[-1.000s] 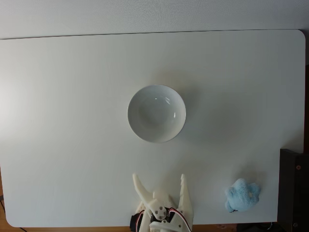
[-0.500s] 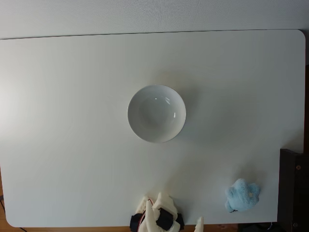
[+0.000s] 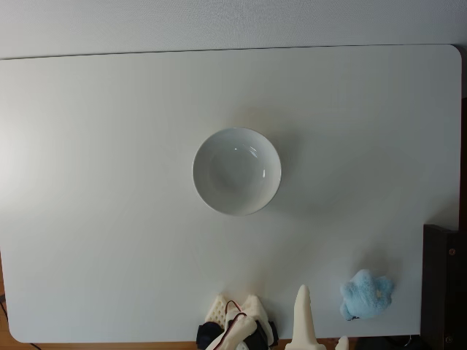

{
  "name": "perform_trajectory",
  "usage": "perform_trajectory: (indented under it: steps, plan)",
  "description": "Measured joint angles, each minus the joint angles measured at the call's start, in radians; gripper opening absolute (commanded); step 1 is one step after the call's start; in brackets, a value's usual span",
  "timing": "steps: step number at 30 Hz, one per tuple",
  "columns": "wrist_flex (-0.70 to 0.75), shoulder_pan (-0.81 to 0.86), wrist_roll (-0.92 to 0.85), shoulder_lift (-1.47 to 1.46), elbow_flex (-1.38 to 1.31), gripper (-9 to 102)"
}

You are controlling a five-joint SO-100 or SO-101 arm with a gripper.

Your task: Grasp a skyblue doll and put it into the bowl.

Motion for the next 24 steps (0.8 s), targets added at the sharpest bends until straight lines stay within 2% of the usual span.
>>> perform_trajectory:
  steps: [6,24]
  plan:
    - [-0.054,0.124,0.0,-0.161,0.002,62]
    - [-0.574,0.336,0.0,-0.65,0.002,62]
